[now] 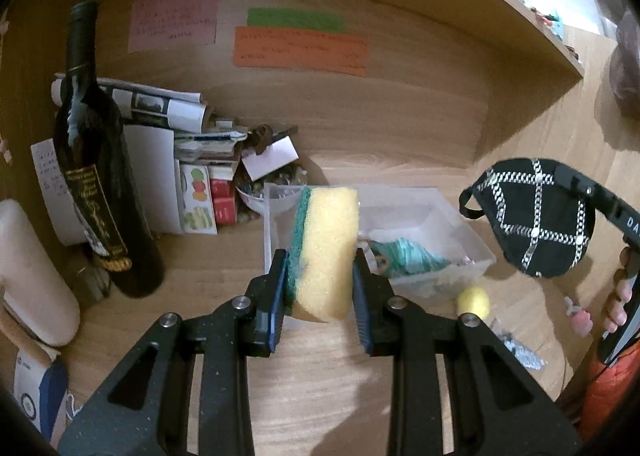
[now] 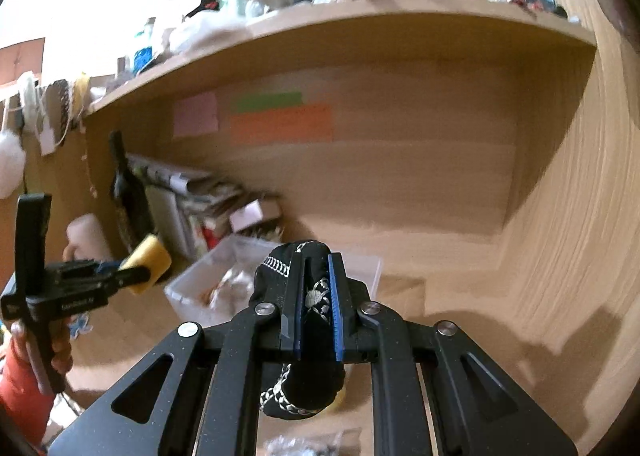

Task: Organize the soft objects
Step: 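Lower the sponge and black cap into the clear bin and open both tools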

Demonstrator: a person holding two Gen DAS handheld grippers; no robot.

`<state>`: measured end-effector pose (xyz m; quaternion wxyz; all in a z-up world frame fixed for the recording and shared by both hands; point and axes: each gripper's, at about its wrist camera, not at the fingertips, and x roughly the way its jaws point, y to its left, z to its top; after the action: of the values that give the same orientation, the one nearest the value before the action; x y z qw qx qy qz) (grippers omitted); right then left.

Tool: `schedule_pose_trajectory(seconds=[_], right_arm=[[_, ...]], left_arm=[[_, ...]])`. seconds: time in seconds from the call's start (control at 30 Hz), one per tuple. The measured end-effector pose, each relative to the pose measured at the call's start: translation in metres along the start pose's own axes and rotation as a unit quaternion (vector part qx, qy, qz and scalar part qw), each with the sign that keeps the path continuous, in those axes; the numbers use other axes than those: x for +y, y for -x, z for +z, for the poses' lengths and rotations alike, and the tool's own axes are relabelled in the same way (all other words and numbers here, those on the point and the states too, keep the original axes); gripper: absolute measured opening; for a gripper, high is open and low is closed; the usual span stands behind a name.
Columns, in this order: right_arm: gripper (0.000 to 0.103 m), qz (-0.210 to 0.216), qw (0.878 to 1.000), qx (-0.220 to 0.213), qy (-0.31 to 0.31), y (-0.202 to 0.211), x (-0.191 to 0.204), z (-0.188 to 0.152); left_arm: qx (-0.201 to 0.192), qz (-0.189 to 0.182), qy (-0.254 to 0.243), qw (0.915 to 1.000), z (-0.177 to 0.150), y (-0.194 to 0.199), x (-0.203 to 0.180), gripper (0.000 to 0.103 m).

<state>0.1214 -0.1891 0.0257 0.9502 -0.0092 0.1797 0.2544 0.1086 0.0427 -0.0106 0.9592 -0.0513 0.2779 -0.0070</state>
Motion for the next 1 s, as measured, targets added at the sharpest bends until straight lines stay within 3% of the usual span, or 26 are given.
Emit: schedule_pose_trajectory(seconds=[0.2, 0.4, 1.0], right_arm=[[0.010, -0.017, 1.000, -0.007, 0.005, -0.022, 0.000, 0.011], [0.010, -0.029, 0.999, 0.013, 0.015, -0.054, 0.004, 0.012], [0.010, -0.019, 0.988, 0.143, 0.060, -0.141, 0.019, -0.023]], left_arm=[[0.006, 0.003, 0.003, 1.0000, 0.013, -0.018, 0.009, 0.030], [0.030, 0.011, 0.011, 0.9994, 0.015, -0.044, 0.017, 0.030], [0.091, 0.020, -0.007, 0.9956, 0.008, -0.108, 0.011, 0.030]])
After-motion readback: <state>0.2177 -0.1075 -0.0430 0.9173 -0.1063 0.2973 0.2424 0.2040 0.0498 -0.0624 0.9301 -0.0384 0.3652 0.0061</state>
